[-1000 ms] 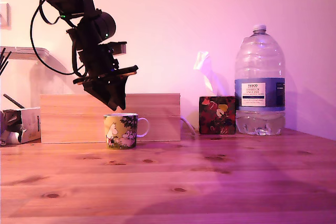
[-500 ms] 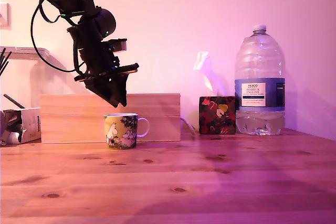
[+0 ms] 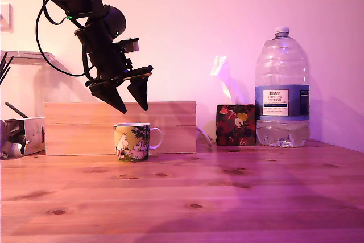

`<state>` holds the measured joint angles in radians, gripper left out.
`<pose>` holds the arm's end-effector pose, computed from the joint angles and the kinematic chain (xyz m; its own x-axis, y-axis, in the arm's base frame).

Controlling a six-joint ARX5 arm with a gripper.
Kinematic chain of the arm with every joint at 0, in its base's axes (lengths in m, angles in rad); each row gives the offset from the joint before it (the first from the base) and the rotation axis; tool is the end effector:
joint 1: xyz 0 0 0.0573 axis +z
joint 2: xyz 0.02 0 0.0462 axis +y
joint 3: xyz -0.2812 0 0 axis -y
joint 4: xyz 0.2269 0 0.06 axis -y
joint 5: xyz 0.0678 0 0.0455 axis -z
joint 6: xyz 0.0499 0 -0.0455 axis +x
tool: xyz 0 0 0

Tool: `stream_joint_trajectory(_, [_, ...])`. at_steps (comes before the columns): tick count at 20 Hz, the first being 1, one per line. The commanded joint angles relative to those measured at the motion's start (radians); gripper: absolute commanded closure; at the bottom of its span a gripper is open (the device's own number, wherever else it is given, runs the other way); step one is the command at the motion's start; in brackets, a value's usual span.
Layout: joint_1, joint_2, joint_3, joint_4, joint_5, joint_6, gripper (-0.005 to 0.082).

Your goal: Pick up the coffee capsules from the table one by one and drop them inside the nearest coffee cup

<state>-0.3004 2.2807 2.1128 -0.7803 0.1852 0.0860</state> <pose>0.4798 -0.1583 0.2431 0.4930 -0.3455 -0.7985 0.4586 0.8831 -0.0990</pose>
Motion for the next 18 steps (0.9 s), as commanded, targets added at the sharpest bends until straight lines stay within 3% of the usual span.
stream_joint_trajectory(1, [-0.001, 0.018, 0.005, 0.006, 0.006, 0.001, 0.0245])
stream_joint_trajectory(3, [0.002, 0.018, 0.005, 0.003, 0.01, 0.002, 0.0406])
stream_joint_trajectory(6, [0.003, 0.016, 0.005, 0.013, 0.009, 0.027, 0.0762])
stream_joint_trajectory(7, [0.003, 0.016, 0.005, 0.022, 0.009, 0.027, 0.0793])
stream_joint_trajectory(14, [-0.04, -0.048, -0.016, 0.082, 0.005, 0.037, 0.079])
stream_joint_trajectory(18, [-0.05, -0.198, -0.209, 0.222, 0.004, 0.037, 0.079])
